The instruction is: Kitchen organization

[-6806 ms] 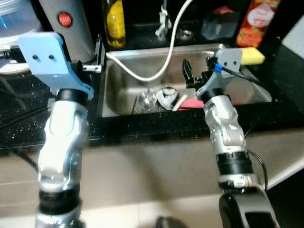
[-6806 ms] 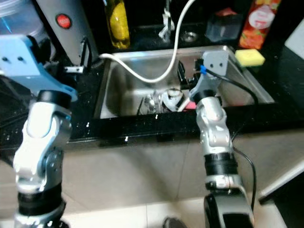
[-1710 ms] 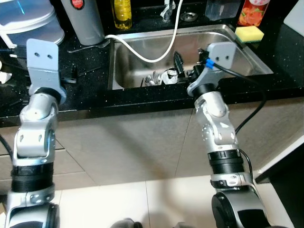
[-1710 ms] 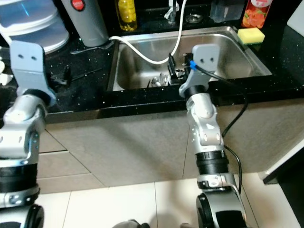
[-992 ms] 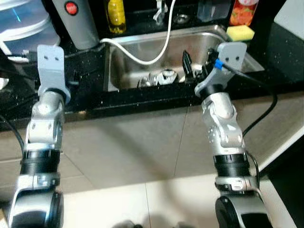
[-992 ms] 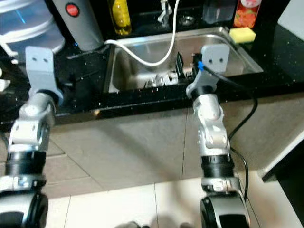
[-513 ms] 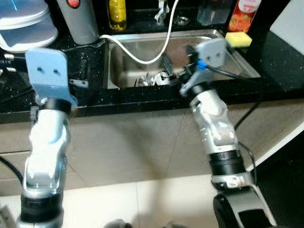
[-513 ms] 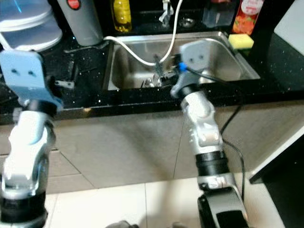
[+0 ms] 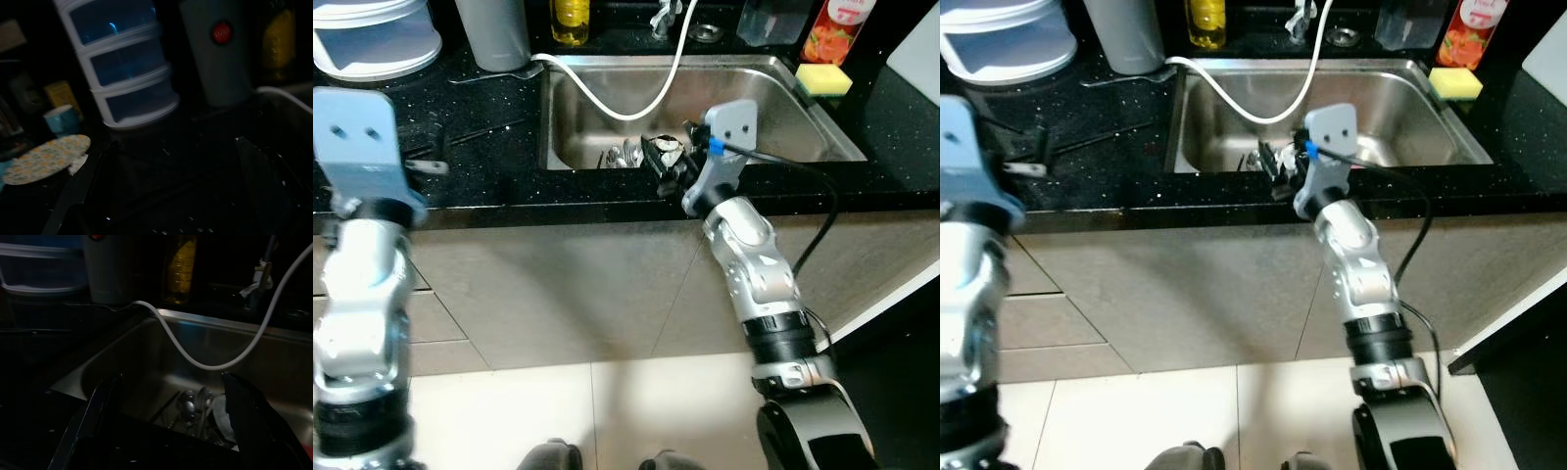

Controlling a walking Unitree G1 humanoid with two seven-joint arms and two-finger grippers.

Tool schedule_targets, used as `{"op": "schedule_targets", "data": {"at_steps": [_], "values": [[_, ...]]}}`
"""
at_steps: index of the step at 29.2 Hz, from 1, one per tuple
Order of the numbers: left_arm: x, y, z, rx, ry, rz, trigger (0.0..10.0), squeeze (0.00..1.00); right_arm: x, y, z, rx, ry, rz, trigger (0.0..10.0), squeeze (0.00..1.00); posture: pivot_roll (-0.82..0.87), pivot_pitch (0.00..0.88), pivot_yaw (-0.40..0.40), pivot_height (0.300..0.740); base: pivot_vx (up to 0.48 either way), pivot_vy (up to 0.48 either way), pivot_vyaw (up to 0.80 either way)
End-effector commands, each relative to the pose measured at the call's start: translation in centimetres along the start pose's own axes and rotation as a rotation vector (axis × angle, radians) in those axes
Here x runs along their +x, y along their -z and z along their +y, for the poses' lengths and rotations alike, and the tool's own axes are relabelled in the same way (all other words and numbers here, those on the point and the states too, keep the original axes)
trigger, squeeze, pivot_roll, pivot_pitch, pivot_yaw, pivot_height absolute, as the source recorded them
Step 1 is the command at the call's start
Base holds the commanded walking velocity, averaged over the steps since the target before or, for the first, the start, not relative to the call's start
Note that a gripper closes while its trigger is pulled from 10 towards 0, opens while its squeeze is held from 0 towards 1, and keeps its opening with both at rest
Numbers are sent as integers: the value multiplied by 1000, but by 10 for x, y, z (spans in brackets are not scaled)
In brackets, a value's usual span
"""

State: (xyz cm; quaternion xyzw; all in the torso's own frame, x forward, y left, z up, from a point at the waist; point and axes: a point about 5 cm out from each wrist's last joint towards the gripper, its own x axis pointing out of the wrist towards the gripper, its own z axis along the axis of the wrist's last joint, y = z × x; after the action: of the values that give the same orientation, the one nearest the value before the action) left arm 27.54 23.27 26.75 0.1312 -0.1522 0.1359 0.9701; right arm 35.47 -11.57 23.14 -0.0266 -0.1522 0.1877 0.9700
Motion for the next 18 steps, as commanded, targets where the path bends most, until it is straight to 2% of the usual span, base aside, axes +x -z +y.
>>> {"op": "schedule_targets", "data": {"at_steps": [1, 2, 5, 7, 9, 12, 14, 18], "values": [[1, 11, 2, 15, 3, 79, 10000, 0, 3, -1, -18, -52, 104, 32, 10000, 0, 72, 127, 32, 740, 0, 0, 0], [1, 11, 2, 15, 3, 79, 10000, 0, 3, -1, -18, -52, 104, 32, 10000, 0, 72, 127, 32, 740, 0, 0, 0], [6, 20, 1, -19, 11, 157, 10000, 0, 6, -1, -44, -59, 258, 52, 10000, 0, 86, 113, 38, 740, 0, 0, 0], [18, 28, 8, -68, -7, 217, 10000, 0, 4, 1, -60, -67, 340, 75, 10000, 0, 86, 102, 38, 740, 0, 0, 0], [32, 35, 17, -85, -30, 251, 10000, 0, 3, 0, -69, -69, 377, 83, 10000, 0, 84, 92, 39, 740, 0, 0, 0], [39, 42, 20, -92, -34, 277, 10000, 0, 3, -1, -69, -69, 365, 81, 10000, 0, 70, 76, 43, 740, 0, 0, 0], [53, 53, 11, -128, -19, 314, 10000, 0, 8, -8, -60, -88, 267, 55, 10000, 0, 48, 58, 38, 740, 0, 0, 0], [61, 56, 2, -144, -12, 326, 10000, 0, 12, -13, -54, -104, 193, 32, 10000, 0, 91, 53, 23, 740, 0, 0, 0]]}}
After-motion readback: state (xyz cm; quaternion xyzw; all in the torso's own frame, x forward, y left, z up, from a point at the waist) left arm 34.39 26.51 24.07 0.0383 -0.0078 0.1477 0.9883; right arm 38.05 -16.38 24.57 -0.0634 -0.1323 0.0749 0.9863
